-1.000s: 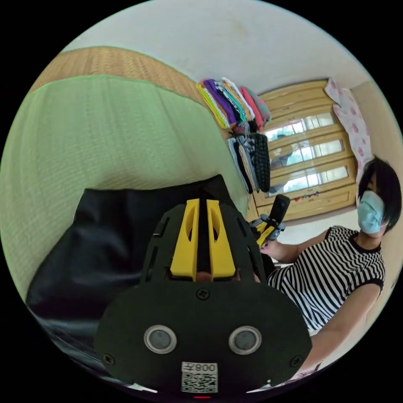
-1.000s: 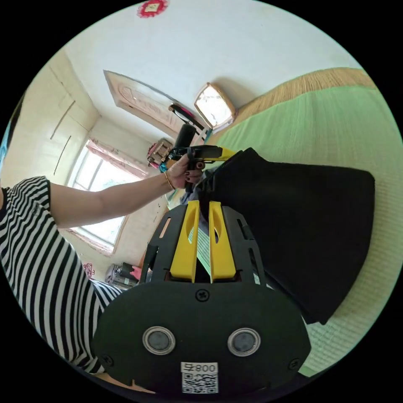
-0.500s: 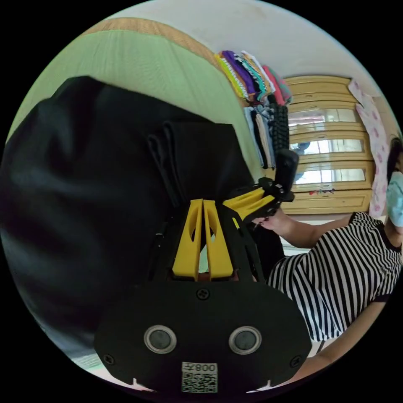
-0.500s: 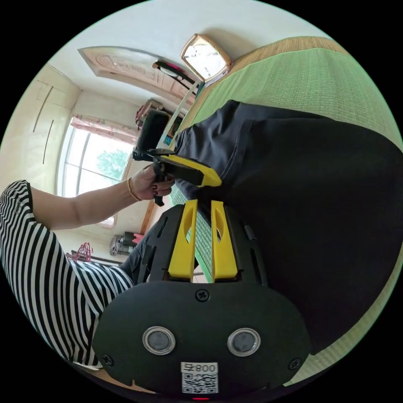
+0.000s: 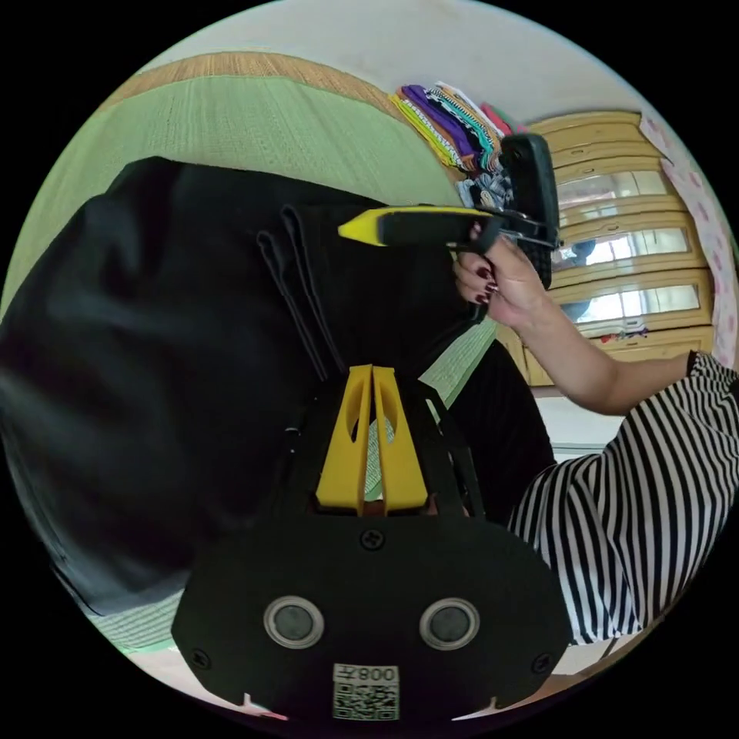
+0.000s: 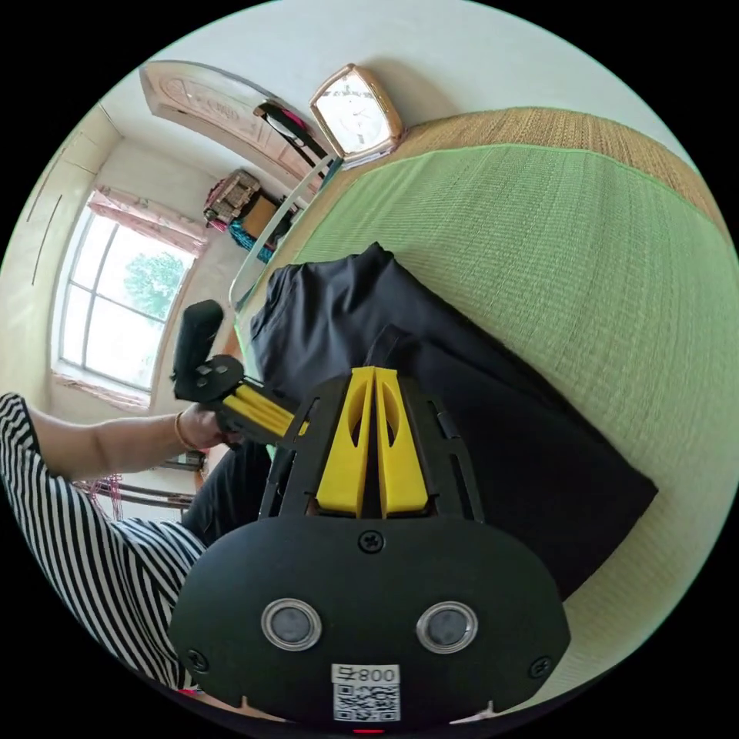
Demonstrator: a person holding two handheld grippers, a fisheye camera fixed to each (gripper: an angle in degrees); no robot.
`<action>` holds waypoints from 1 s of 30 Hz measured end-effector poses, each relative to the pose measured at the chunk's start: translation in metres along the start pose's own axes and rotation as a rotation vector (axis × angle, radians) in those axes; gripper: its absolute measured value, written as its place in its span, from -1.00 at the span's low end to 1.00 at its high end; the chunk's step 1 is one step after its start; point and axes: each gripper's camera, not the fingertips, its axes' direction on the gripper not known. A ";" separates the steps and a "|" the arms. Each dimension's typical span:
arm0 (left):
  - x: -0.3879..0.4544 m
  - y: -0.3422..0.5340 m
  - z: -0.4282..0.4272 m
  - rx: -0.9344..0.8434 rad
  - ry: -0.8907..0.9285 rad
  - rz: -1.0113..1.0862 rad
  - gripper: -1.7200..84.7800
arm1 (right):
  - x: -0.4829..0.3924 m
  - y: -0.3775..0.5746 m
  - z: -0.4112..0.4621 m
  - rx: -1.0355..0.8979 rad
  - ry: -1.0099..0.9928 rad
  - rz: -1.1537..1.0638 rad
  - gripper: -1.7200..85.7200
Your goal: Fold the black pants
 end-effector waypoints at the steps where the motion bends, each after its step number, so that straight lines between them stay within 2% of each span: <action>1: 0.000 0.001 0.000 -0.002 -0.006 0.003 -0.96 | 0.002 -0.004 0.008 -0.028 0.031 0.003 -0.96; 2: -0.001 0.004 -0.001 -0.009 -0.020 0.004 -0.96 | 0.007 -0.010 0.023 -0.089 0.074 0.010 -0.96; 4: -0.001 0.008 -0.004 -0.015 -0.037 0.014 -0.96 | 0.016 -0.015 0.026 -0.073 0.014 0.046 -0.96; 8: 0.004 0.017 -0.008 -0.032 -0.115 0.071 -0.96 | 0.013 -0.017 0.023 -0.051 0.037 0.006 -0.96; 11: 0.003 0.025 -0.019 0.040 -0.109 0.037 -0.95 | 0.023 -0.014 0.035 -0.091 0.025 0.017 -0.96; 16: -0.010 0.039 -0.026 0.121 -0.171 -0.111 -0.93 | 0.032 -0.003 0.025 -0.030 -0.054 0.031 -0.96; 23: -0.023 0.047 -0.017 0.050 -0.152 -0.173 -0.95 | 0.044 0.008 0.032 -0.057 -0.067 0.044 -0.96; 30: -0.026 0.065 -0.036 0.156 -0.075 -0.191 -0.96 | 0.053 0.024 0.012 -0.004 -0.133 0.052 -0.96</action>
